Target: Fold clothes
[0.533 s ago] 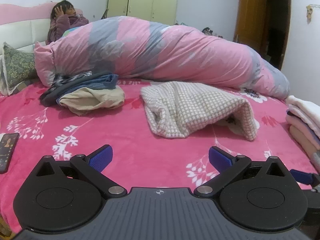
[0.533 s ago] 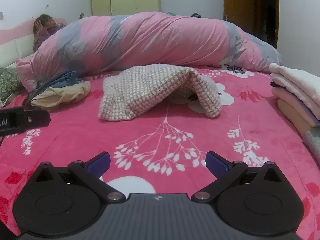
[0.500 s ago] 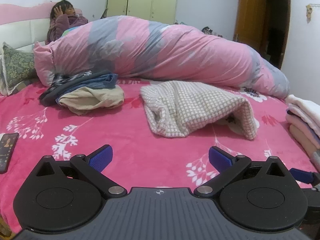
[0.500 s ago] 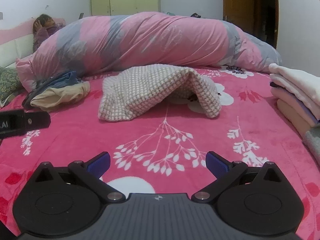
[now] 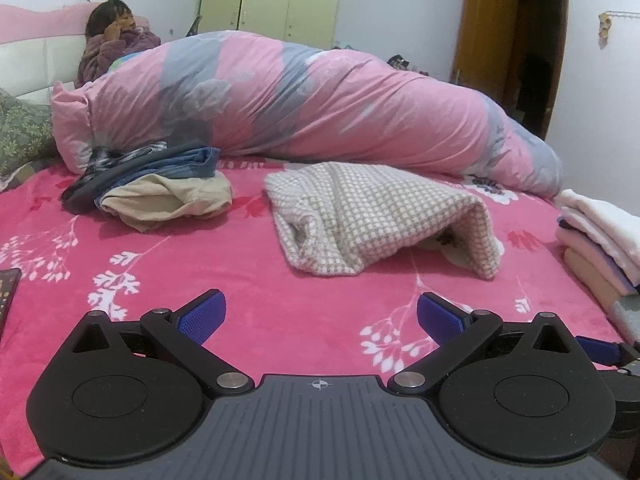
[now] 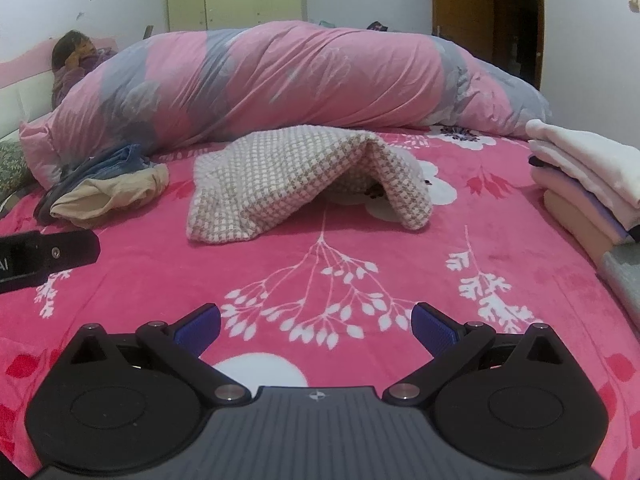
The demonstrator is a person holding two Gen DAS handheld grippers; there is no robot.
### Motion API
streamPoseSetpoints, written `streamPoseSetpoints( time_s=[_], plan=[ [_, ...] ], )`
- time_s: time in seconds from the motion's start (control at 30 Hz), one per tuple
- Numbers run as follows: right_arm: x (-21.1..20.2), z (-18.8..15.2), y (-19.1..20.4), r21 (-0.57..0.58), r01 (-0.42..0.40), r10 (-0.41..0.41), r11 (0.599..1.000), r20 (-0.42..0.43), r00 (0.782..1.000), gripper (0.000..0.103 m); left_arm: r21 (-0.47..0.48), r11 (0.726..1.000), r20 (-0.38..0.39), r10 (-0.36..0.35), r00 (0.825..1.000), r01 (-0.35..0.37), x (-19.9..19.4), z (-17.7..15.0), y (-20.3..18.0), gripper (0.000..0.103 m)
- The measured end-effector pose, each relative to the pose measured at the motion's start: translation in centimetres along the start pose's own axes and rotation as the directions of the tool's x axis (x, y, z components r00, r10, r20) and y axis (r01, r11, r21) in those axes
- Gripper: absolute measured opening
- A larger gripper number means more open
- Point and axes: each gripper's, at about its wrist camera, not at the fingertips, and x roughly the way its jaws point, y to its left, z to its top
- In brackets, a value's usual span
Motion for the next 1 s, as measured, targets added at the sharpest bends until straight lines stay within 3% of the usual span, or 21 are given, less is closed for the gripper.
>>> streamPoseSetpoints(
  time_s=[0.17,0.4,0.73,1.0],
  plan=[
    [0.0,0.0,-0.1,0.026,-0.004,0.004,1.0,-0.014,1.0,0.103,0.014,0.999,-0.045,0.034,0.998,-0.034,0.6,-0.2,-0.2,0.103],
    [0.3,0.1,-0.3,0.053,0.022,-0.02,0.998,-0.032,0.999,0.103,-0.056,0.997,-0.104,0.056,0.993,-0.062,1.0,-0.2,0.7,0.103],
    [-0.1,0.6,-0.2,0.03,0.054,-0.054,0.998,-0.011,0.998,0.103,-0.032,0.995,-0.09,0.091,0.992,-0.094,0.9,-0.2,0.1,0.103],
    [-0.1,0.6,-0.2,0.024,0.056,-0.056,0.998,-0.01,0.998,0.103,-0.027,0.996,-0.092,0.077,0.993,-0.08,1.1,-0.2,0.0,0.103]
  ],
)
